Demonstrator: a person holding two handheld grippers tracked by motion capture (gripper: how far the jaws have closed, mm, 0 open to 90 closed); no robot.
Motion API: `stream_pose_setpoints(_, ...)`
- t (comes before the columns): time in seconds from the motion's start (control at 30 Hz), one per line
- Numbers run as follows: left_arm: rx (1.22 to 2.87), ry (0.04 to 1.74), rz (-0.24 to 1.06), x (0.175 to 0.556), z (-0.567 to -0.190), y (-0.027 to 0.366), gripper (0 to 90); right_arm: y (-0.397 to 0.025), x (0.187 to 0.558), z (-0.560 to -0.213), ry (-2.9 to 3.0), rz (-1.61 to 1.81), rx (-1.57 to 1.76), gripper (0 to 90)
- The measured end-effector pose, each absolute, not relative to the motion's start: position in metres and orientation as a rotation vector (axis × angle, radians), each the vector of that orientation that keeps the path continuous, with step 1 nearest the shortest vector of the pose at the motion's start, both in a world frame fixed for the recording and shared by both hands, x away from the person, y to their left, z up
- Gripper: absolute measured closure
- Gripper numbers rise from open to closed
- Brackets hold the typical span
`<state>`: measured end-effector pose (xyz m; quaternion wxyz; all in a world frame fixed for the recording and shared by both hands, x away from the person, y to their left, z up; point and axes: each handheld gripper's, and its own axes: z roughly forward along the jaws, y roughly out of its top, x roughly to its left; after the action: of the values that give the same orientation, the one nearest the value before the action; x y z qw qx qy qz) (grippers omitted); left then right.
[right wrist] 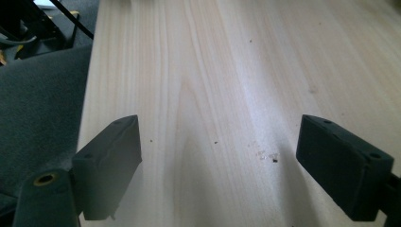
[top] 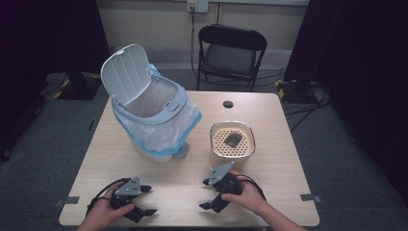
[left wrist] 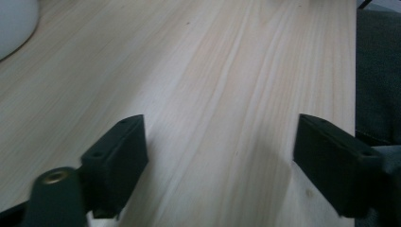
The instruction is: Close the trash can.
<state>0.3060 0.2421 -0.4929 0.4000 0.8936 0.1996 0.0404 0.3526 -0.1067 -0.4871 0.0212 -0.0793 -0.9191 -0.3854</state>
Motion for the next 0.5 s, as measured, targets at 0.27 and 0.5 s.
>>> stream_pose_setpoints(0.27, 2.187, 0.573, 0.082, 0.311, -0.468, 0.259, 16.0, -0.106, 0.351, -0.498, -2.888, -1.246, -0.22, 14.1)
stream_pose_setpoints(0.5, 2.143, 0.668, 0.103, 0.32, -0.433, 0.277, 15.9, -0.108, 0.349, -0.501, -2.916, -1.274, -0.198, 13.7)
